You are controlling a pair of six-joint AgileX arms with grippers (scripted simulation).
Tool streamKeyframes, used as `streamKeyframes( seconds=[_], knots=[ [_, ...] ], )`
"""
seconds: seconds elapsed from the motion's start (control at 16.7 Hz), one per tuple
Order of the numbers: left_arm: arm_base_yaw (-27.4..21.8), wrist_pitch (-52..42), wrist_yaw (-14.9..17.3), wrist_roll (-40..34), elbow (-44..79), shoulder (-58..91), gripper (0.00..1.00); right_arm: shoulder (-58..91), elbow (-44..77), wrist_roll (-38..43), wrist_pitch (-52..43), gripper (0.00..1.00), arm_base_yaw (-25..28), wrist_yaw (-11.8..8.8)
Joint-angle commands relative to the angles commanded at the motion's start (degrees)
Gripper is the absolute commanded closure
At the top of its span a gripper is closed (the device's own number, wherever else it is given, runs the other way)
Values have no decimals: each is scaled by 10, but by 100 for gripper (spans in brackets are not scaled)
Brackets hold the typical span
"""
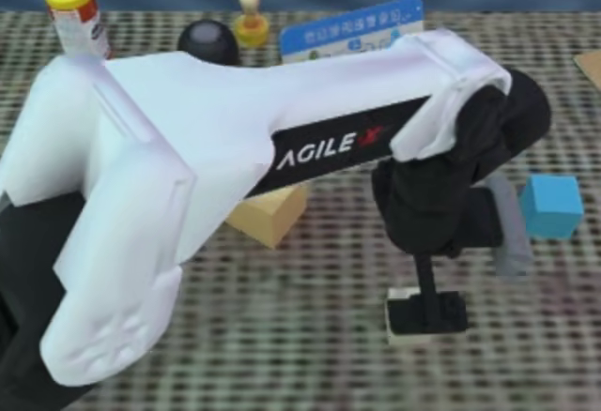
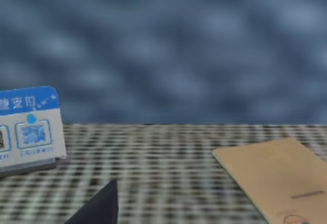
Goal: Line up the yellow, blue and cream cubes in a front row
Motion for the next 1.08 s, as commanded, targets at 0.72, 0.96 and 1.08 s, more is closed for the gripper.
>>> streamKeyframes(
  seconds=[0.72,0.96,1.08],
  knots=[
    [64,67,-6,-37,-115,-129,0,120,114,16,-74,0,10,0],
    [158,166,-12,-93,-286,-331,0,311,266,35,-173,0,23,0],
    [213,225,-14,-127,-392,-455,0,435,351,47,-232,0,31,0]
  ],
)
